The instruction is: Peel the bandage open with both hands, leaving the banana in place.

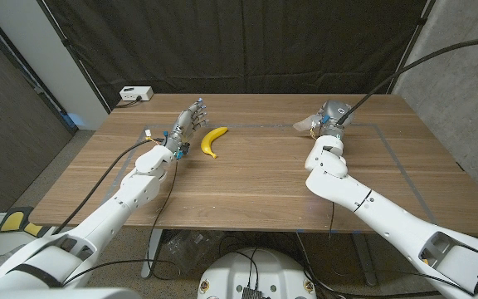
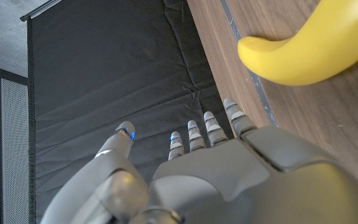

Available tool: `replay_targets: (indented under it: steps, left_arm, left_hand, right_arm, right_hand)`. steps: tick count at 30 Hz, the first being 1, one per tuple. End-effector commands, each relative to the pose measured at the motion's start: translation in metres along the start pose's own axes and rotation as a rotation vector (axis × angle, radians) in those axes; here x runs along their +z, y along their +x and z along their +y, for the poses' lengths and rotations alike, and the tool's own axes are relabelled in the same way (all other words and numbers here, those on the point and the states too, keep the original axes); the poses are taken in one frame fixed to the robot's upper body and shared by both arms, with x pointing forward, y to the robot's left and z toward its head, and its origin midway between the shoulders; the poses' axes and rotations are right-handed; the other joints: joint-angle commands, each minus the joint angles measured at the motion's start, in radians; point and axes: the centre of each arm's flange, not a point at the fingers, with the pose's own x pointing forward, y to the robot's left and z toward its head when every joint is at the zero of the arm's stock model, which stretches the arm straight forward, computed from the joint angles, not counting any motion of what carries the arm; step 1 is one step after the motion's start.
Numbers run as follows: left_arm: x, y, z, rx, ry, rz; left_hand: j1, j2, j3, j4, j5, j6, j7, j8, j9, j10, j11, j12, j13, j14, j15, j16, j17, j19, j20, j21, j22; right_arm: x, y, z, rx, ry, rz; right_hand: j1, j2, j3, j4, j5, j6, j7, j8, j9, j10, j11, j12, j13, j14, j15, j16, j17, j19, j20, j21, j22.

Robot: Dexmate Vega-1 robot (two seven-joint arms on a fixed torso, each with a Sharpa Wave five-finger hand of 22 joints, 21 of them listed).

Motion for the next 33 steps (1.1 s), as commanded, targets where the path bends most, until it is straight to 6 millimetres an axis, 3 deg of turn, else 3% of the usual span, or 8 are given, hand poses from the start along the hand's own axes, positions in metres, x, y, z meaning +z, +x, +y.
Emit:
replay_targets:
  steps: [1, 9, 11, 14, 16, 20, 24, 33]
  left_arm:
    - [0.004, -0.001, 0.0, -0.022, 0.014, -0.006]
    - [0.014, 0.004, -0.005, -0.053, 0.116, 0.0]
    - [0.019, 0.005, -0.007, -0.056, 0.159, -0.005]
    - [0.028, 0.006, -0.011, -0.053, 0.213, -0.019]
    - [0.034, 0.005, -0.014, -0.039, 0.256, -0.032]
    - [0.046, 0.002, -0.023, 0.03, 0.338, -0.069]
    - [0.059, -0.003, -0.034, 0.082, 0.401, -0.109]
    - [0.079, -0.01, -0.055, 0.146, 0.45, -0.18]
  left_hand:
    - [0.014, -0.004, 0.003, -0.011, 0.003, 0.005, -0.001, 0.005, 0.003, 0.002, -0.005, -0.007, 0.002, 0.0, -0.007, -0.004, 0.002, 0.0, 0.004, 0.005, 0.003]
    - [0.078, -0.02, 0.016, -0.064, 0.002, 0.091, -0.014, 0.035, 0.003, 0.013, -0.014, -0.004, 0.002, -0.006, -0.013, -0.006, -0.001, -0.005, -0.001, 0.002, 0.003]
    - [0.131, -0.027, 0.027, -0.104, 0.001, 0.135, -0.033, 0.048, 0.003, 0.025, -0.026, -0.002, 0.002, -0.007, -0.022, -0.006, -0.002, -0.011, -0.002, 0.0, 0.004]
    - [0.182, -0.031, 0.035, -0.137, 0.0, 0.188, -0.035, 0.065, 0.004, 0.048, -0.036, 0.004, 0.002, 0.001, -0.03, -0.003, -0.003, -0.01, -0.008, 0.002, 0.006]
    - [0.241, -0.037, 0.036, -0.159, -0.002, 0.292, -0.031, 0.104, 0.008, 0.068, -0.038, 0.007, 0.004, 0.008, -0.03, -0.001, -0.003, -0.007, -0.012, 0.007, 0.009]
    - [0.364, -0.049, 0.01, -0.168, -0.002, 0.536, 0.045, 0.228, 0.036, 0.114, -0.044, 0.013, 0.013, 0.041, -0.037, 0.009, 0.001, -0.002, -0.012, 0.017, 0.015]
    - [0.429, -0.069, -0.012, -0.17, -0.001, 0.647, 0.061, 0.299, 0.06, 0.127, -0.06, 0.013, 0.019, 0.044, -0.042, 0.008, 0.002, -0.013, -0.014, 0.016, 0.015]
    - [0.507, -0.135, -0.049, -0.173, 0.008, 0.732, 0.071, 0.372, 0.09, 0.114, -0.071, 0.002, 0.024, 0.0, -0.019, -0.005, 0.001, -0.056, -0.017, 0.002, 0.014]
  right_arm:
    - [-0.01, 0.002, -0.009, 0.302, 0.308, 0.089]
    - [-0.017, -0.001, -0.009, 0.366, 0.478, 0.096]
    - [-0.016, -0.002, -0.01, 0.362, 0.498, 0.104]
    - [-0.014, -0.004, -0.011, 0.359, 0.526, 0.108]
    - [-0.013, -0.005, -0.013, 0.36, 0.544, 0.11]
    - [-0.01, -0.007, -0.015, 0.369, 0.58, 0.107]
    - [-0.006, -0.009, -0.015, 0.382, 0.611, 0.102]
    - [0.005, -0.013, -0.015, 0.387, 0.64, 0.115]
  right_hand:
    - [0.011, -0.022, -0.012, -0.002, 0.063, 0.075, 0.078, 0.167, 0.146, 0.018, 0.006, 0.003, 0.023, 0.002, -0.071, 0.062, 0.073, -0.018, 0.014, 0.032, 0.026]
    - [0.02, -0.032, -0.006, -0.001, 0.117, 0.068, 0.086, 0.182, 0.162, 0.024, 0.008, -0.001, 0.044, -0.001, -0.065, 0.102, 0.119, 0.008, 0.038, 0.084, 0.054]
    - [0.019, -0.031, -0.006, 0.001, 0.123, 0.062, 0.086, 0.183, 0.164, 0.023, 0.008, -0.002, 0.047, -0.005, -0.065, 0.108, 0.128, 0.005, 0.039, 0.09, 0.06]
    - [0.02, -0.03, -0.005, 0.002, 0.133, 0.057, 0.089, 0.184, 0.168, 0.022, 0.008, -0.004, 0.051, -0.011, -0.061, 0.115, 0.138, 0.001, 0.041, 0.1, 0.068]
    - [0.019, -0.032, -0.003, 0.003, 0.141, 0.055, 0.089, 0.187, 0.17, 0.021, 0.008, -0.005, 0.055, -0.015, -0.059, 0.118, 0.142, -0.003, 0.042, 0.107, 0.074]
    - [0.017, -0.036, 0.002, 0.004, 0.156, 0.054, 0.088, 0.19, 0.174, 0.023, 0.008, -0.006, 0.061, -0.016, -0.059, 0.121, 0.147, -0.009, 0.044, 0.119, 0.083]
    - [0.016, -0.041, 0.003, 0.004, 0.171, 0.051, 0.091, 0.194, 0.179, 0.027, 0.009, -0.006, 0.067, -0.015, -0.054, 0.132, 0.157, -0.012, 0.048, 0.134, 0.094]
    - [0.01, -0.053, 0.014, 0.005, 0.209, 0.049, 0.09, 0.203, 0.189, 0.036, 0.011, -0.005, 0.082, -0.013, -0.049, 0.144, 0.17, -0.011, 0.058, 0.172, 0.12]
